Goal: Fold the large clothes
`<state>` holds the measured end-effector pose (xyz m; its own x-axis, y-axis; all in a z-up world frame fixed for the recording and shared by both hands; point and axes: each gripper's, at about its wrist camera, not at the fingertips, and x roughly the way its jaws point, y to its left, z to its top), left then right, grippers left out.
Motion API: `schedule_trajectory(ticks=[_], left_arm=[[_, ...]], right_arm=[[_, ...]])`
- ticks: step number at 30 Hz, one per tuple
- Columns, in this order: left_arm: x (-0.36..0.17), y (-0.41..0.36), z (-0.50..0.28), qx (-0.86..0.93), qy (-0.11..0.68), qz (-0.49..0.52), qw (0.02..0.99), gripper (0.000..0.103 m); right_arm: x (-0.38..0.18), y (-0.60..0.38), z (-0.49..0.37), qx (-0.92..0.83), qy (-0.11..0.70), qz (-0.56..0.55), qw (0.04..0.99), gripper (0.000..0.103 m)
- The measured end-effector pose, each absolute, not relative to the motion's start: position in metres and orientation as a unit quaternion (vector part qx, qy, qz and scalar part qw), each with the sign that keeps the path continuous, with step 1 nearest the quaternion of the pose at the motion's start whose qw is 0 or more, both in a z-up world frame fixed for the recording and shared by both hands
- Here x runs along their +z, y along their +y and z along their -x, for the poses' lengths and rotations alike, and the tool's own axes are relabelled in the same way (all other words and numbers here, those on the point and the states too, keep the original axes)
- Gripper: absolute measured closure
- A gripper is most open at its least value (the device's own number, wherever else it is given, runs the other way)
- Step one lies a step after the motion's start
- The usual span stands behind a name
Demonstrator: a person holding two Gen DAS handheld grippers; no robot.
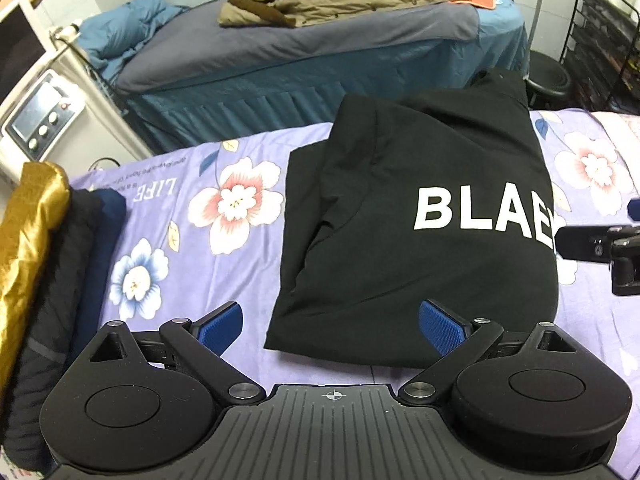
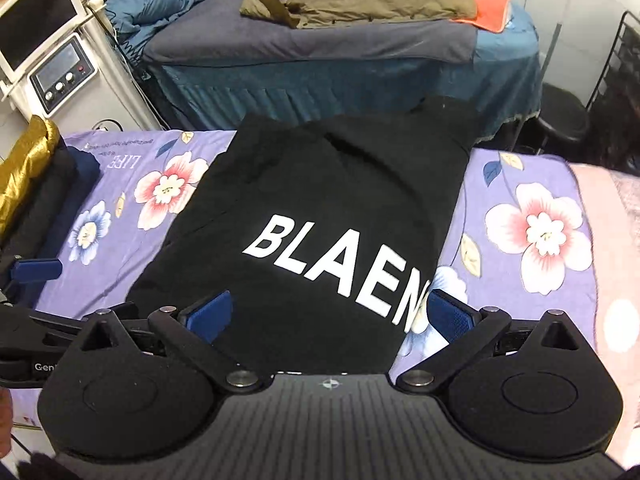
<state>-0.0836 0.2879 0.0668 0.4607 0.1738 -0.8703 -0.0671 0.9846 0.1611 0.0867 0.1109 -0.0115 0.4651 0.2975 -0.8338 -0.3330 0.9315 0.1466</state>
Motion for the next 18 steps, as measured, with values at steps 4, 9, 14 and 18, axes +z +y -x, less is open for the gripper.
schedule_trajectory(ticks=[4, 9, 14, 18], left_arm=[[0.059, 0.289, 0.084, 0.069, 0.505, -0.056, 0.858, 0.000], [0.022, 0.305, 0.081, 0.075, 0.508, -0.053, 0.857, 0.000], [-0.018, 0.343, 0.068, 0.080, 0.501, -0.002, 0.862, 0.000], [-0.054, 0.395, 0.057, 0.076, 0.490, 0.115, 0.861, 0.000]], right_arm=[[-0.022, 0.100, -0.088, 0.187, 0.488, -0.024, 0.852, 0.000], [-0.068, 0.063, -0.108, 0.182, 0.489, -0.151, 0.840, 0.000], [-0.138, 0.028, -0.142, 0.172, 0.497, -0.250, 0.813, 0.000], [-0.184, 0.012, -0.166, 0.179, 0.485, -0.335, 0.788, 0.000]])
